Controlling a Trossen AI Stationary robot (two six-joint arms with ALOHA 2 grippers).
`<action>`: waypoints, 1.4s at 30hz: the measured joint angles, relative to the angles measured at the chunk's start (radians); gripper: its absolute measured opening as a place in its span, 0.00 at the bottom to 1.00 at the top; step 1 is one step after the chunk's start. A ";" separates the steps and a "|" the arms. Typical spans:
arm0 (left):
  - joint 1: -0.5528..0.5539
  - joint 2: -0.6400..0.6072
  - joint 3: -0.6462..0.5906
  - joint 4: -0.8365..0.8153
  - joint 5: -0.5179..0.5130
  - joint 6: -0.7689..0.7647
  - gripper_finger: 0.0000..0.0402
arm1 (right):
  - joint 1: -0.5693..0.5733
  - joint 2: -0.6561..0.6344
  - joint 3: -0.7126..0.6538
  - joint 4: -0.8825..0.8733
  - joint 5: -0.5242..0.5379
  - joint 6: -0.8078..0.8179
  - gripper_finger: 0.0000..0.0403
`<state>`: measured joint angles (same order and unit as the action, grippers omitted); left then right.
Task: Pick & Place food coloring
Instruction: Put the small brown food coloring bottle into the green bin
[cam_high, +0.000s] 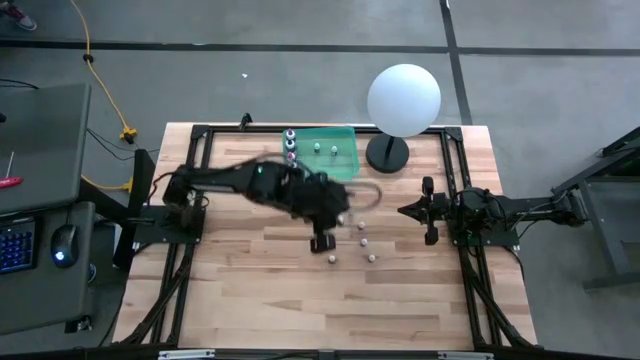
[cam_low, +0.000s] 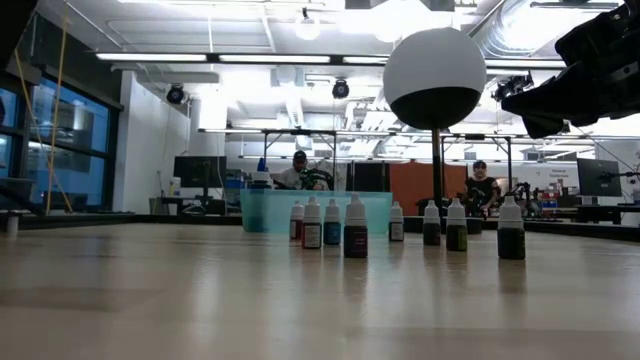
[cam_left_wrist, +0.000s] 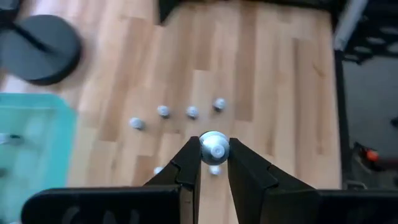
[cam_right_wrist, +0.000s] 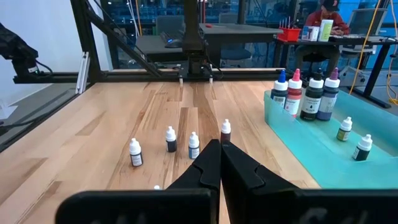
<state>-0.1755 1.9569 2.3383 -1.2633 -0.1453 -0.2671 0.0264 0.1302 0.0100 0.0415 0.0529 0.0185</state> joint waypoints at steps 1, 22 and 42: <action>0.021 -0.007 0.000 0.001 -0.002 0.000 0.13 | 0.000 0.000 0.000 0.000 0.000 0.000 0.00; 0.341 -0.015 -0.009 -0.030 -0.254 -0.240 0.13 | 0.000 0.000 0.000 0.000 0.000 0.000 0.00; 0.611 0.165 -0.009 0.017 -0.018 -0.070 0.13 | 0.000 0.000 0.000 0.001 0.000 0.000 0.00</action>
<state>0.4353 2.1217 2.3291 -1.2463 -0.1637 -0.3372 0.0261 0.1307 0.0099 0.0422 0.0532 0.0185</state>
